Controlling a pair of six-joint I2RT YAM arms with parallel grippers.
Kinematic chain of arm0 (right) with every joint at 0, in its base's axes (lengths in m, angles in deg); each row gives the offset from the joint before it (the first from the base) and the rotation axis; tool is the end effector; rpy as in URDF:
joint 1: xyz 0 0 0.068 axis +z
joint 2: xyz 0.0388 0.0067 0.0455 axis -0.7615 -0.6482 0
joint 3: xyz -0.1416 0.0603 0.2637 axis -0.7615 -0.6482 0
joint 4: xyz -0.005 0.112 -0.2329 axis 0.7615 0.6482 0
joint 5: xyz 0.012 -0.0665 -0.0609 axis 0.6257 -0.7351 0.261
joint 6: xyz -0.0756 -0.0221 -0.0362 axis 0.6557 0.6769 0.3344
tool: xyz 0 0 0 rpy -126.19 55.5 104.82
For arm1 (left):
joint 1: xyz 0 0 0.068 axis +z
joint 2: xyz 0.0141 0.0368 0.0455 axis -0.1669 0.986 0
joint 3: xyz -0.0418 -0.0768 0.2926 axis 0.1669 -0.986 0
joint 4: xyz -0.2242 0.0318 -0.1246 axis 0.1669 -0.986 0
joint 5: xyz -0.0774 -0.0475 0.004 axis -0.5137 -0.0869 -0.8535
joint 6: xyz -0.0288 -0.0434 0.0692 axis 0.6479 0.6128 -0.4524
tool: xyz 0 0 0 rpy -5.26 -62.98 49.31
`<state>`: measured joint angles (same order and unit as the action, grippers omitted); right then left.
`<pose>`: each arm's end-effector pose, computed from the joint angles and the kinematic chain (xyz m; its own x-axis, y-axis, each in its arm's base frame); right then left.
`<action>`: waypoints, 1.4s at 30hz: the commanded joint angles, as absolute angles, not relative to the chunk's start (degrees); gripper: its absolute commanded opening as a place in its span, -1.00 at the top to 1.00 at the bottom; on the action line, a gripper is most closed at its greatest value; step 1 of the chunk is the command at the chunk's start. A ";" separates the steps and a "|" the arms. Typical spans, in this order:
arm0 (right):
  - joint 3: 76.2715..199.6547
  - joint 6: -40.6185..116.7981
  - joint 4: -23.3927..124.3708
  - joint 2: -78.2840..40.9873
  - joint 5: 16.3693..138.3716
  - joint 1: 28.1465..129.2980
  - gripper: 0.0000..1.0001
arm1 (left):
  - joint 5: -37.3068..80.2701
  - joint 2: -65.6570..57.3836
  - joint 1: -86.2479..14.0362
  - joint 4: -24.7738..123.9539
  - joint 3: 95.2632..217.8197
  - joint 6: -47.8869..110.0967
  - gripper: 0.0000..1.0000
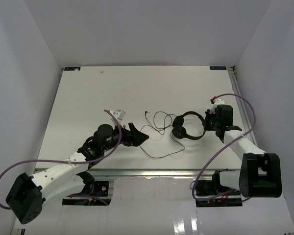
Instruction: Wrap the headphones
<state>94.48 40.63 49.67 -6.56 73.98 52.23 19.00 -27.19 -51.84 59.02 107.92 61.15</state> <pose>0.2631 0.0178 0.2045 -0.6021 0.0467 -0.7971 -0.0605 0.9927 0.1039 0.1545 -0.1594 0.2408 -0.6905 -0.2546 -0.6771 0.4462 0.5869 -0.6757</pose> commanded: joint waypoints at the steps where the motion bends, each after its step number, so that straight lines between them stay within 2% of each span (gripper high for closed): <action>1: 95.39 40.43 44.40 -10.67 74.28 52.01 0.85 | 22.24 -32.21 -52.15 54.53 110.52 60.87 -0.96; 14: 97.74 48.12 46.79 -19.37 70.70 52.06 0.84 | 24.46 -43.03 -52.15 44.45 110.38 60.22 -0.96; 25: 109.62 60.92 61.78 -29.17 80.23 52.06 0.55 | 25.09 -49.67 -52.14 38.52 111.00 59.87 -0.96; 33: 119.07 69.69 71.20 -37.10 85.86 52.06 0.26 | 25.61 -52.19 -52.15 36.55 110.90 59.69 -0.96; 38: 122.82 72.78 75.84 -42.76 85.55 52.06 0.24 | 25.49 -52.12 -52.14 35.93 111.38 59.31 -0.96; 42: 122.52 74.57 76.86 -43.07 84.27 52.06 0.34 | 25.21 -51.82 -52.15 35.55 111.78 58.94 -0.96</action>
<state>123.92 70.45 70.77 -39.79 85.26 52.19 24.86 -51.84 -51.84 36.40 109.13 59.97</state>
